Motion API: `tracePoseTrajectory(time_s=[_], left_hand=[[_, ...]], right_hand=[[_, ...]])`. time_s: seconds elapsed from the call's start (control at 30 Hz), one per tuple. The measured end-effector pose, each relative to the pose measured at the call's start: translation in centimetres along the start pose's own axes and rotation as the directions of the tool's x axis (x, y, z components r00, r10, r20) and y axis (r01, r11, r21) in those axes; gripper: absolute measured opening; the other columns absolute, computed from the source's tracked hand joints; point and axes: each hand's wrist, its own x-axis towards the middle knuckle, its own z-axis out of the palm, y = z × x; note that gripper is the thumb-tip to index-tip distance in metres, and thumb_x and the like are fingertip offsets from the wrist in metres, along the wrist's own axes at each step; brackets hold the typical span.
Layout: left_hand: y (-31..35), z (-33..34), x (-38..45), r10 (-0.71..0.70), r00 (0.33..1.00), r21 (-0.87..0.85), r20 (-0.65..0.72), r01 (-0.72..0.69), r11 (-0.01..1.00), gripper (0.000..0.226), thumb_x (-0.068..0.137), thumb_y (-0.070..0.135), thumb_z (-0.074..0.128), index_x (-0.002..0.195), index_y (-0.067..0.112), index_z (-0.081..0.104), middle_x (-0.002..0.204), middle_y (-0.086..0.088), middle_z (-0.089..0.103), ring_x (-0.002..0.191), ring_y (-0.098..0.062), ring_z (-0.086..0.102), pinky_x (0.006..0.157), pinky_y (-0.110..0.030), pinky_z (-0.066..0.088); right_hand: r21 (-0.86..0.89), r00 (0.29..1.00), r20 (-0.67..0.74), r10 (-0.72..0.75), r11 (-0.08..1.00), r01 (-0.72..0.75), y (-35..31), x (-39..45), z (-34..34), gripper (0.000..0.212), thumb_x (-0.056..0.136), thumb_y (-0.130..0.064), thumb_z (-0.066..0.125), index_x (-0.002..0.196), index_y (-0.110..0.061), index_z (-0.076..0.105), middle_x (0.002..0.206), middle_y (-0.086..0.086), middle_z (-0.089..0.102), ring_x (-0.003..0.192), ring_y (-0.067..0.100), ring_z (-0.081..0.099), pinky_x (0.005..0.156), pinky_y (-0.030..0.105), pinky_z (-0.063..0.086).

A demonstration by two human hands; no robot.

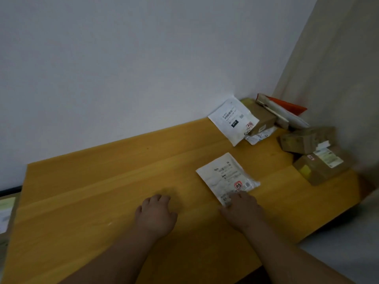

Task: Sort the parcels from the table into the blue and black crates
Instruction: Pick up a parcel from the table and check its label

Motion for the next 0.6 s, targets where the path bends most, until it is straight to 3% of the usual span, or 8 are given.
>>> tracePoseTrajectory(time_s=[0.23,0.37,0.5,0.6], left_hand=[[10.2,3.2,5.3,-0.062,0.988,-0.053,0.142,0.07,0.996,0.062,0.097,0.046,0.046,0.152,0.028,0.024,0.159,-0.001,0.023,0.145,-0.027,0.022,0.117,-0.047,0.022],[14.1,4.1,7.3,-0.08,0.982,-0.224,0.171,0.118,0.968,0.058,0.094,0.045,0.051,0.147,0.028,0.034,0.149,-0.002,0.041,0.135,-0.026,0.04,0.109,-0.046,0.037],[14.6,5.6,8.6,-0.096,0.967,-0.545,0.236,0.213,0.811,0.069,0.085,0.048,0.055,0.148,0.032,0.032,0.146,0.003,0.048,0.125,-0.019,0.053,0.099,-0.043,0.05],[15.4,4.8,8.3,-0.142,0.947,-0.728,0.288,0.313,0.61,0.067,0.097,0.027,0.057,0.154,0.021,0.022,0.151,-0.004,0.04,0.123,-0.02,0.052,0.097,-0.035,0.048]], right_hand=[[0.03,0.99,0.141,0.007,0.999,-0.011,6.6,8.9,-2.9,0.097,0.079,-0.077,0.052,0.154,-0.028,0.012,0.162,0.007,0.005,0.146,0.036,0.014,0.115,0.051,0.024],[0.1,0.981,0.189,-0.044,0.995,0.026,8.6,13.4,-2.7,0.094,0.08,-0.071,0.055,0.152,-0.025,0.017,0.158,0.009,0.024,0.142,0.036,0.027,0.111,0.053,0.033],[0.113,0.97,0.207,-0.123,0.988,0.101,8.3,15.0,-2.5,0.083,0.084,-0.058,0.06,0.151,-0.025,0.022,0.149,0.007,0.037,0.133,0.035,0.036,0.105,0.047,0.04],[0.168,0.973,0.187,-0.134,0.98,0.103,7.3,15.2,-2.4,0.08,0.077,-0.049,0.07,0.143,-0.026,0.031,0.136,0.005,0.044,0.125,0.031,0.045,0.098,0.045,0.047]])
